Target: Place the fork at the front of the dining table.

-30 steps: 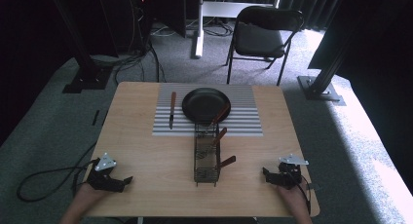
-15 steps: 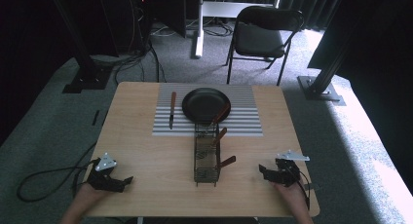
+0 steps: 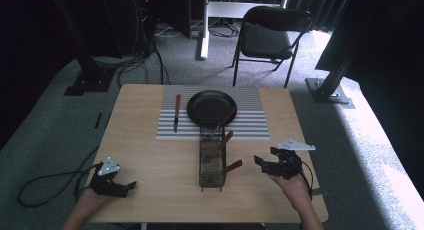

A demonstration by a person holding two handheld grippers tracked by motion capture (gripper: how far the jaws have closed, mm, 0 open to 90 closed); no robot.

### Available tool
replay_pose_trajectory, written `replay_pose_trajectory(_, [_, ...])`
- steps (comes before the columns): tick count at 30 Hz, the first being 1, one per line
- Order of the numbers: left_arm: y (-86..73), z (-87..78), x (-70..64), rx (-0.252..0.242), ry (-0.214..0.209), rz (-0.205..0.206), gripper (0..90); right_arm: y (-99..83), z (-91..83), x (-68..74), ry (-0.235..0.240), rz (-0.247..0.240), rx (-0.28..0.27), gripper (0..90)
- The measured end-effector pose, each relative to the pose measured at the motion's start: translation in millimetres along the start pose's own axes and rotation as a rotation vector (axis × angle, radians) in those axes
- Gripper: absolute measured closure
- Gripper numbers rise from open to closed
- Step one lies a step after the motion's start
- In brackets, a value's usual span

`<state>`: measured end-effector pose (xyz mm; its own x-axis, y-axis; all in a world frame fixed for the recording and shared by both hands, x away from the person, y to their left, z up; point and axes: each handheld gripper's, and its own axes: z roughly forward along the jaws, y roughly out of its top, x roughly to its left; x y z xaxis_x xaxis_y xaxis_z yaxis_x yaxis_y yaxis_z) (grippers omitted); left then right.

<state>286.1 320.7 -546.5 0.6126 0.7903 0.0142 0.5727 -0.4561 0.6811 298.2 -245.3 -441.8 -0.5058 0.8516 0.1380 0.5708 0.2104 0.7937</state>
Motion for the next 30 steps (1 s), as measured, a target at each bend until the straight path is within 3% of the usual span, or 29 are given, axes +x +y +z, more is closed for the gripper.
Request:
replay_pose_trajectory(10, [0.0, 0.1, -0.1, -0.002, 0.0, -0.002, 0.0, 37.8, -2.6, 18.1, 0.056, -0.042, -0.05, 25.8])
replay_pose_trajectory(20, [0.0, 0.0, 0.0, 0.0, -0.001, -0.001, 0.0, 69.7, 0.2, 41.2, 0.142, -0.113, -0.055, 26.0])
replay_pose_trajectory(30, [0.0, -0.1, 0.1, 0.0, 0.0, 0.001, 0.0, 77.7, 23.4, 57.6, 0.21, -0.13, -0.011, 30.8])
